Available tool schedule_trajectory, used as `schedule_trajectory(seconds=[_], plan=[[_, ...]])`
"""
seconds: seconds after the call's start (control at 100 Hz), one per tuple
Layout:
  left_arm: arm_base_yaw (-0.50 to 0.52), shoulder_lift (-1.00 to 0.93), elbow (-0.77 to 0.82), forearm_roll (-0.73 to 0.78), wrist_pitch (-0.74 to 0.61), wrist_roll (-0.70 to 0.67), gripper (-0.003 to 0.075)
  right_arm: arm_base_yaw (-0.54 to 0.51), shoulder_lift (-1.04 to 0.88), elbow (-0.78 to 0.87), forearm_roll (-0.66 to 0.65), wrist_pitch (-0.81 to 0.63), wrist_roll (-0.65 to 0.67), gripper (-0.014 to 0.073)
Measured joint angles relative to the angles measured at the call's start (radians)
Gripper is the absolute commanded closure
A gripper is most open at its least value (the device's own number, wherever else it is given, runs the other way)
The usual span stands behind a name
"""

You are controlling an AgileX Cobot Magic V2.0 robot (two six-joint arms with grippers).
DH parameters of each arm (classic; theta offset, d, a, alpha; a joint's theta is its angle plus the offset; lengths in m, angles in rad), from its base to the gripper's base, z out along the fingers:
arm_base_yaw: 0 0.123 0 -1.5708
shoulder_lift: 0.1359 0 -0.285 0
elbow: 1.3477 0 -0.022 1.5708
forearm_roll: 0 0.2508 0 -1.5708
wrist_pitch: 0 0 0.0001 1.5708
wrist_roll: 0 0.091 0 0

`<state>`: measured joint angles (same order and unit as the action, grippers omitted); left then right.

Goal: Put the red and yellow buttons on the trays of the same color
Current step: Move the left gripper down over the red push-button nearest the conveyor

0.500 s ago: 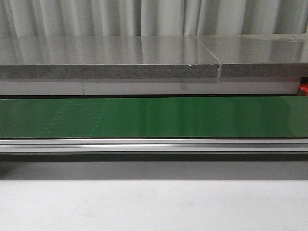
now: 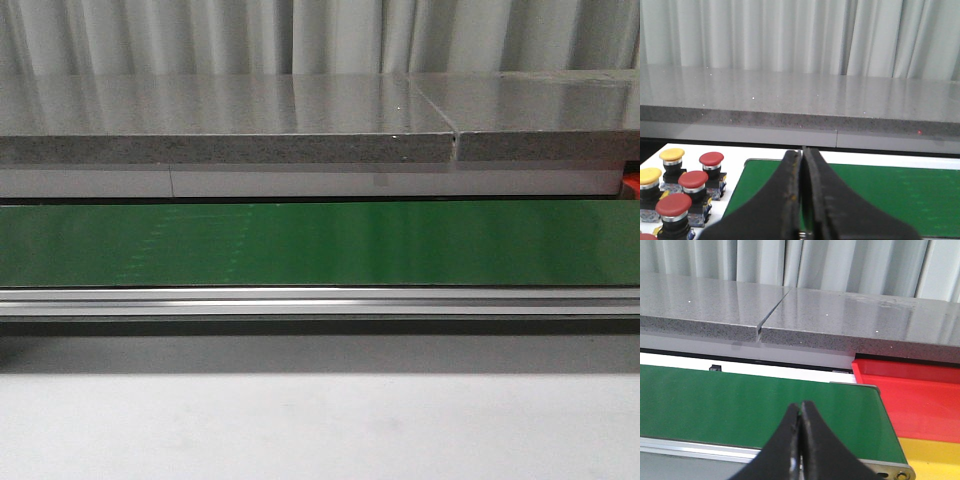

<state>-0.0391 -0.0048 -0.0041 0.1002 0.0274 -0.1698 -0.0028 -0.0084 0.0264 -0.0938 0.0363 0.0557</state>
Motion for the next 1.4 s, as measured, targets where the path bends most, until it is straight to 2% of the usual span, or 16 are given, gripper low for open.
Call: schedule_trajectory(seconds=[0.12,0.26,0.55,0.69,0.94,1.24,1.31,1.36,1.4], plan=[[0.0,0.0,-0.055,-0.004,0.096,0.0,0.0739,0.0,0.0,0.0,0.0,0.0,0.0,0.0713],[0.0,0.042,-0.193,-0.006,0.214,0.0,0.0739,0.0,0.0,0.0,0.0,0.0,0.0,0.0713],[0.0,0.341,-0.557,-0.003,0.658,0.0,0.0739,0.0,0.0,0.0,0.0,0.0,0.0,0.0713],[0.0,0.485,-0.682,0.006,0.8,0.0,0.0739,0.0,0.0,0.0,0.0,0.0,0.0,0.0713],[0.0,0.627,-0.722,0.006,0.86,0.0,0.0739,0.0,0.0,0.0,0.0,0.0,0.0,0.0713],[0.0,0.706,-0.722,0.006,0.89,0.0,0.0735,0.0,0.0,0.0,0.0,0.0,0.0,0.0713],[0.0,0.717,-0.722,0.006,0.89,0.0,0.0694,0.0,0.0,0.0,0.0,0.0,0.0,0.0713],[0.0,0.723,-0.722,0.006,0.89,0.0,0.0629,0.0,0.0,0.0,0.0,0.0,0.0,0.0713],[0.0,0.73,-0.722,0.006,0.89,0.0,0.0549,0.0,0.0,0.0,0.0,0.0,0.0,0.0713]])
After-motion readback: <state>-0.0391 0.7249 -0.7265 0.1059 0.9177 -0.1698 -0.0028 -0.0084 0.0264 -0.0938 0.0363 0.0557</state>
